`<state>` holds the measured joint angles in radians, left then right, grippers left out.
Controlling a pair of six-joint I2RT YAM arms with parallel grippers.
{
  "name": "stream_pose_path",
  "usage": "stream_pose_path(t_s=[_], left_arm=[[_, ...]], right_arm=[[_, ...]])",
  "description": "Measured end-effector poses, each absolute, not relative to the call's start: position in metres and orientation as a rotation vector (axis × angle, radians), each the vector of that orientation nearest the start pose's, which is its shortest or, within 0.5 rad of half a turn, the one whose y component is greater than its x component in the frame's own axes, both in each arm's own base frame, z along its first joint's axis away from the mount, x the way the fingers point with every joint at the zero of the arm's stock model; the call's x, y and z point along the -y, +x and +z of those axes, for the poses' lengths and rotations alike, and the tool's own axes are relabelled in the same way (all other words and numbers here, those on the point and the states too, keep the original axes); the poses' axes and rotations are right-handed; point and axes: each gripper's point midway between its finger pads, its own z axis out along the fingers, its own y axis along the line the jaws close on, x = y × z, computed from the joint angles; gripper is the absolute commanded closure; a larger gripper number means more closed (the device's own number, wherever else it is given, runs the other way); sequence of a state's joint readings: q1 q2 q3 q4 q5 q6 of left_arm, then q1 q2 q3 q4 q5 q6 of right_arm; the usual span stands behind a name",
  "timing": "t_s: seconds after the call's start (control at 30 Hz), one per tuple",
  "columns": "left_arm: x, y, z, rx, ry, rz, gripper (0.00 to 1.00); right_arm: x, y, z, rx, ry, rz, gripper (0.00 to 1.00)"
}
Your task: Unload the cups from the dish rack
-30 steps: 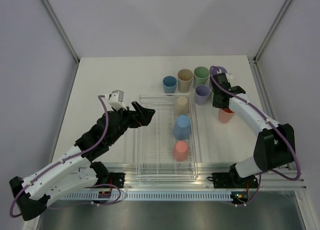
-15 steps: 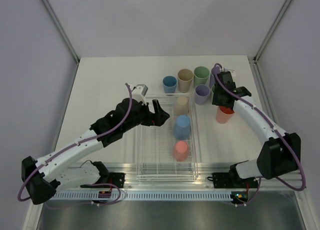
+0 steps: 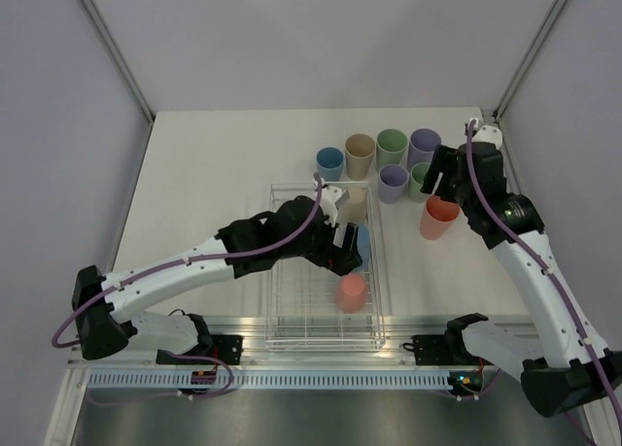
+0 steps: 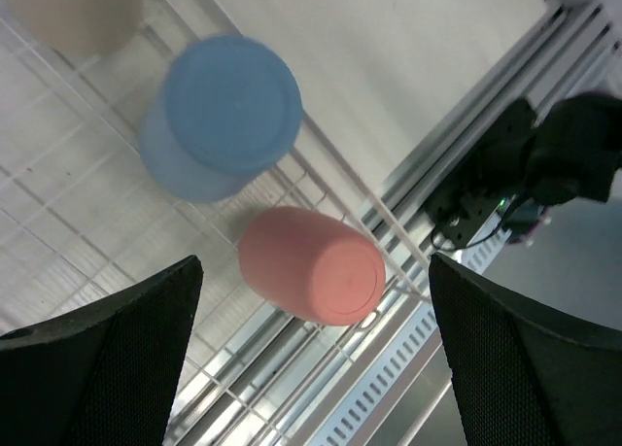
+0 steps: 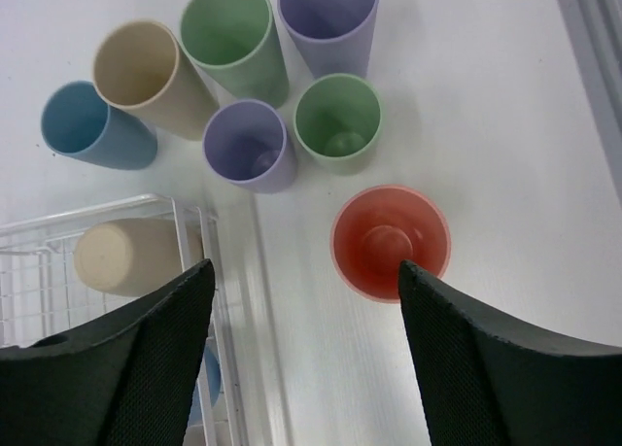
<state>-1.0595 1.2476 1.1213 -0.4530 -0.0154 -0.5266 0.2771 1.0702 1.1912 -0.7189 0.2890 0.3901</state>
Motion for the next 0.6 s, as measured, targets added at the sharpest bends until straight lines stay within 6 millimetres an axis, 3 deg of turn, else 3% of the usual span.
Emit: stream_pose_path(t_s=[0.13, 0.3, 0.47, 0.6], left_arm=[[0.347, 0.144, 0.186, -2.316, 0.746, -0.777, 0.01], [0.353, 0.13, 0.15, -2.395, 0.846, -0.614, 0.01], [0.356, 0.13, 0.139, -2.415, 0.871, -0.545, 0.01], [0.365, 0.133, 0.14, -2.41, 0.87, -0.533, 0.12]], right_arm=[[-0.048, 0.296, 0.288, -2.044, 0.29, 0.108, 0.14], [-0.048, 0.293, 0.287, -2.042, 0.287, 0.115, 0.12], [-0.049, 0.291, 0.272, -2.08, 0.278, 0.112, 0.11], [-0.05, 0.29, 0.269, -2.089, 0.273, 0.116, 0.12]])
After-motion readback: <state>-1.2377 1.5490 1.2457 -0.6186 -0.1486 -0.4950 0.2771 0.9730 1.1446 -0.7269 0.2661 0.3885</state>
